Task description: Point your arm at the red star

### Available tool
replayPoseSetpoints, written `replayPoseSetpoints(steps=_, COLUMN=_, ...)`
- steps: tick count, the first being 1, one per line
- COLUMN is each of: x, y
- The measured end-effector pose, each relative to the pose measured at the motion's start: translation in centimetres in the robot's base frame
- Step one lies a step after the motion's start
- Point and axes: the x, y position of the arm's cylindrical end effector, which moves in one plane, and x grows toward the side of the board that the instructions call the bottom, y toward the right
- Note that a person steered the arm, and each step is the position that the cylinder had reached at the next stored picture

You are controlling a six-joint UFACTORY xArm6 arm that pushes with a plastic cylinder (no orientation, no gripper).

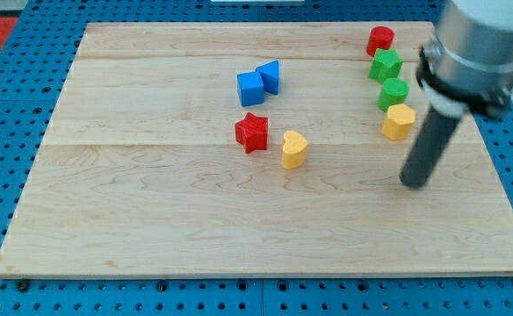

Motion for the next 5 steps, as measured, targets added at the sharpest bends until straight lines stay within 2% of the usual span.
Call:
replayPoseSetpoints(steps=1, x=0.0, y=-10.0)
replayPoseSetpoints(steps=2, x=-0.2, y=-16.1)
replayPoseSetpoints(steps=4, x=-0.4, y=-18.9)
replayPoseSetpoints(steps=5, x=-4.8, y=-18.9)
